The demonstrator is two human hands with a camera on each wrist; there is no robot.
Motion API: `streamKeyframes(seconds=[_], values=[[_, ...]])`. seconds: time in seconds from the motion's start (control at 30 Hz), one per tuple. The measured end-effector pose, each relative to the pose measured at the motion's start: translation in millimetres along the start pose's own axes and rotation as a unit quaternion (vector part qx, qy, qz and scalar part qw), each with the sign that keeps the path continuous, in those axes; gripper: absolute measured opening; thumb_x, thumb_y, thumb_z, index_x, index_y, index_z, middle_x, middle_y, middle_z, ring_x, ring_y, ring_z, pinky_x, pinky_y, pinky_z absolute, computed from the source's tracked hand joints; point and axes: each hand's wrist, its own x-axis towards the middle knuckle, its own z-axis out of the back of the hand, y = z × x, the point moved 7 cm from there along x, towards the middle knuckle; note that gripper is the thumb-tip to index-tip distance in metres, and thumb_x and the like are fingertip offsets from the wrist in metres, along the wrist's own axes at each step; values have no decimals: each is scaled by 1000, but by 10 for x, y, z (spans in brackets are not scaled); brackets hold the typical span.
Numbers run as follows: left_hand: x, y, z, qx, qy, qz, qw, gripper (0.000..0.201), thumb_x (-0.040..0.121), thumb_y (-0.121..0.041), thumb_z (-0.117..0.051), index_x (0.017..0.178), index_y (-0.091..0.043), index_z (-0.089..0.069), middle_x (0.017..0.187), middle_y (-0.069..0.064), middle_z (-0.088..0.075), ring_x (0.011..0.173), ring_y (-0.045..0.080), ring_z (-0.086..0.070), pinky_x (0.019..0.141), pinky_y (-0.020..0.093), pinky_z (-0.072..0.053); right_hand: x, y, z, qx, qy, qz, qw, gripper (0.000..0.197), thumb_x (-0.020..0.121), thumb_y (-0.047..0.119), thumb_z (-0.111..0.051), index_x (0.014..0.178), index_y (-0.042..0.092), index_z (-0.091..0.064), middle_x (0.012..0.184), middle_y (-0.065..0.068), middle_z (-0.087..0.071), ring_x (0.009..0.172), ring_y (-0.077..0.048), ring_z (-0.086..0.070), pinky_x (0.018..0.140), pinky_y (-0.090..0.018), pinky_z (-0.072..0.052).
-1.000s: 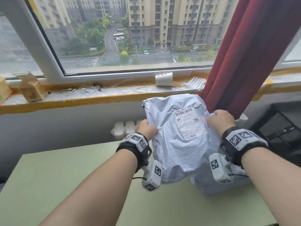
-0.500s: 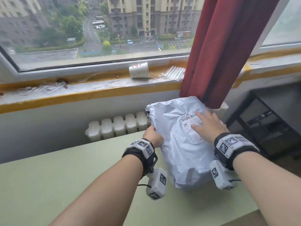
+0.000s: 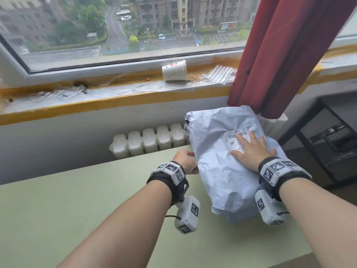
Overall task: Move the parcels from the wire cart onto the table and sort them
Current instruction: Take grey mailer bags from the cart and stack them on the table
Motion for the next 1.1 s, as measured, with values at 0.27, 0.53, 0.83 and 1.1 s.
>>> streamKeyframes(seconds=[0.27,0.53,0.83,1.1], values=[[-185,-315,370,70,-89,-38,993,27,90,-4,-53,68,-18,-47,87,11,-58,101,29,-62,98,40,-50,-156,249,410,-10,-61,32,998,62,91,60,-40,147,37,-28,160,2,-11,148,-21,-1,111,-62,-15],[-497,-430,695,88,-120,-91,985,32,87,-5,-52,117,-13,-61,119,11,-64,114,26,-59,97,38,-51,-379,620,707,43,-69,75,994,49,94,47,-46,134,20,-53,144,-7,-47,135,-26,-38,110,-40,-31],[-939,-171,1511,80,-178,-120,973,24,86,-5,-54,104,-18,-64,113,9,-67,106,23,-63,93,33,-52,-802,1570,711,34,-69,171,982,36,98,33,-45,110,7,-68,114,-13,-66,106,-29,-58,87,-33,-43],[-1506,207,2508,50,-261,-113,957,18,86,-9,-55,90,-26,-60,110,6,-68,106,22,-64,96,37,-51,-1290,2697,602,16,-70,262,963,34,99,36,-44,111,14,-66,113,-7,-67,105,-27,-60,90,-35,-47]])
